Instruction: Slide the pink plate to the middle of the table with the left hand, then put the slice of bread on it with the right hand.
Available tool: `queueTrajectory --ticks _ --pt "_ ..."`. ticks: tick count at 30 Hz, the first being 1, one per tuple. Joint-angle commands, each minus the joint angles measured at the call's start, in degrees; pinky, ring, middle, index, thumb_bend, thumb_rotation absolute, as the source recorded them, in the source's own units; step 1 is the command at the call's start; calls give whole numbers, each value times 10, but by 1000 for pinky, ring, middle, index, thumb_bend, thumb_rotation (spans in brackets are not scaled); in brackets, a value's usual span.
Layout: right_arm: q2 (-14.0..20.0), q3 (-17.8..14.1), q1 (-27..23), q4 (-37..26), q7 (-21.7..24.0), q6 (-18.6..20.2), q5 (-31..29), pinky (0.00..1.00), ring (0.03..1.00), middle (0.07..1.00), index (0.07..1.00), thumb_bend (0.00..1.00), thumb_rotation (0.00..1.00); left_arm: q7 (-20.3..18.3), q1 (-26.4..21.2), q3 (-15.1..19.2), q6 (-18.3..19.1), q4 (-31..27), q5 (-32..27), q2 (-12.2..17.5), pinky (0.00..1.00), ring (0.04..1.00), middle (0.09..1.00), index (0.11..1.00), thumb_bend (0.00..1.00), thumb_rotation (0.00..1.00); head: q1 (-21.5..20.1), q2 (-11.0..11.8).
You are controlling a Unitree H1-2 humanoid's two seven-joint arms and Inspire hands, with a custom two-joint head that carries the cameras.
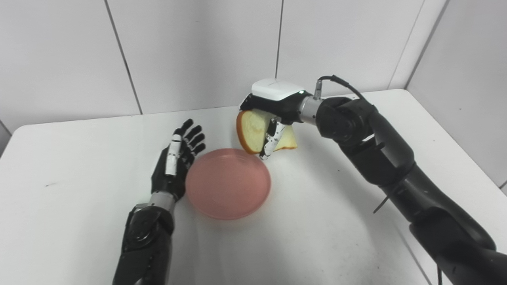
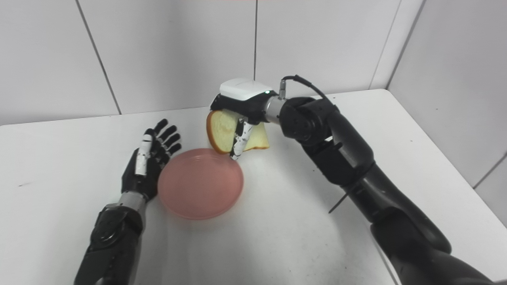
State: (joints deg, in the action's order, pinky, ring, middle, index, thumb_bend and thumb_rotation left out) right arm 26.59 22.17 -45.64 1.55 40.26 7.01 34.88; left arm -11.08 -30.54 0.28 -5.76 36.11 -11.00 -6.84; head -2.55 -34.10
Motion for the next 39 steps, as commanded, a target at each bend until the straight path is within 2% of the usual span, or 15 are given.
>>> queueTrajectory --ticks 1,6,13,21,26,34,39 --pt "-11 -1 -37 4 -24 -19 4 438 413 512 504 516 0 17 29 -3 35 38 12 -4 901 900 901 904 415 969 0 1" --pt "-46 22 -43 39 -38 -34 14 446 415 516 494 517 0 21 26 -2 39 37 12 -6 912 898 896 902 414 970 -4 -4" --pt "-62 44 -42 65 -37 -31 25 450 419 525 483 517 0 29 31 4 63 12 6 -8 899 895 892 895 418 927 -8 -13" --pt "-66 63 -34 61 -24 -15 41 445 423 520 483 517 0 40 35 7 77 -7 7 -10 884 879 878 881 423 946 -10 -21" --pt "-62 71 -30 53 -5 4 58 457 428 520 479 517 0 43 36 5 67 -8 11 -9 863 875 875 877 450 960 -9 -27" --pt "-59 73 -24 49 9 9 76 469 430 530 475 516 0 44 41 0 82 -27 13 -8 872 882 882 880 458 979 -7 -32" --pt "-65 77 -17 48 15 6 78 438 420 522 488 517 0 38 40 1 85 -27 9 -7 871 882 881 881 449 969 -6 -33"
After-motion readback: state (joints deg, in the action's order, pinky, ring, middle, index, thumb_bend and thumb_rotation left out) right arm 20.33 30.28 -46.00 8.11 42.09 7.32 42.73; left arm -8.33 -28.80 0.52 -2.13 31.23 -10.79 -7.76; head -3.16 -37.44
